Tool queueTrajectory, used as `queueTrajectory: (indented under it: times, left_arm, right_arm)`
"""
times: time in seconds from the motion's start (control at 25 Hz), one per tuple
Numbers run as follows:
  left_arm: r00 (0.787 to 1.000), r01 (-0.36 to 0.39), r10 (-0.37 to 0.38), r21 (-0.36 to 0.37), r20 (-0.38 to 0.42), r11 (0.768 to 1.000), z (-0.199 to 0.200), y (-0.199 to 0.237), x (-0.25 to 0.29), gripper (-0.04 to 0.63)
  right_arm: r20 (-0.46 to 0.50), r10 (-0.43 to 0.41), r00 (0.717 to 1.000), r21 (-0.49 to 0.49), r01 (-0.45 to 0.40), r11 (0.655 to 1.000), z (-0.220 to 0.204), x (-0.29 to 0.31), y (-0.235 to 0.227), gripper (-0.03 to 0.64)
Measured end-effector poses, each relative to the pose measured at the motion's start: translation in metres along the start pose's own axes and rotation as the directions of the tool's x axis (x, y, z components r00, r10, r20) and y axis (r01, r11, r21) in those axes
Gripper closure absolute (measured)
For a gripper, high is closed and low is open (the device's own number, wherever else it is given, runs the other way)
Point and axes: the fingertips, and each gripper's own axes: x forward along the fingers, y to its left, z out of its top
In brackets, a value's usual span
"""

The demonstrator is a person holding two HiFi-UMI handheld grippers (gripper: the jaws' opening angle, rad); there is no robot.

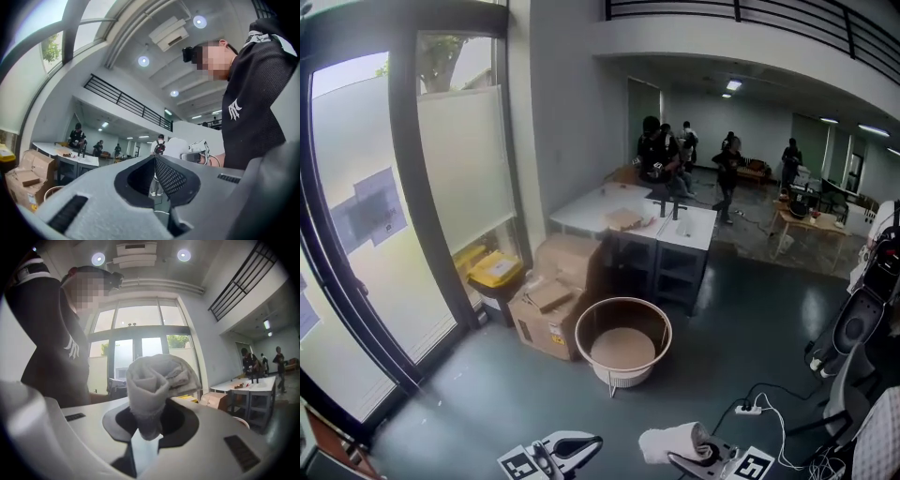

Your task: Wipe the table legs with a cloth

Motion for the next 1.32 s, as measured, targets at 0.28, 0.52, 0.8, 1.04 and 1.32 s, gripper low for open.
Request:
queueTrajectory:
  times: [0.28, 0.52, 0.8, 1.04, 1.32]
  left_arm:
    - [0.993, -0.047, 0.045, -0.019, -0.108, 0.999, -0.03, -0.014, 0.033, 0.588]
    - [0.977, -0.081, 0.073, -0.031, -0.198, 0.996, -0.053, -0.028, 0.064, 0.588]
    - [0.982, -0.034, 0.038, 0.023, -0.184, 0.999, -0.037, -0.029, 0.068, 0.589]
    - [0.986, -0.058, 0.064, 0.041, -0.157, 0.997, -0.031, -0.014, 0.047, 0.588]
    - [0.982, -0.054, 0.067, 0.08, -0.179, 0.995, -0.046, -0.013, 0.045, 0.588]
  right_arm:
    - [0.028, 0.055, 0.998, 0.087, -0.057, 0.995, -0.019, -0.027, -0.011, 0.547]
    - [0.054, 0.093, 0.994, 0.145, -0.1, 0.984, -0.032, -0.042, -0.018, 0.548]
    - [0.046, 0.046, 0.998, 0.088, -0.049, 0.995, -0.019, -0.008, -0.009, 0.548]
    - [0.004, 0.024, 1.0, 0.047, -0.024, 0.999, -0.024, 0.015, -0.002, 0.548]
    - [-0.018, -0.008, 1.0, 0.033, 0.009, 0.999, -0.04, 0.036, -0.003, 0.548]
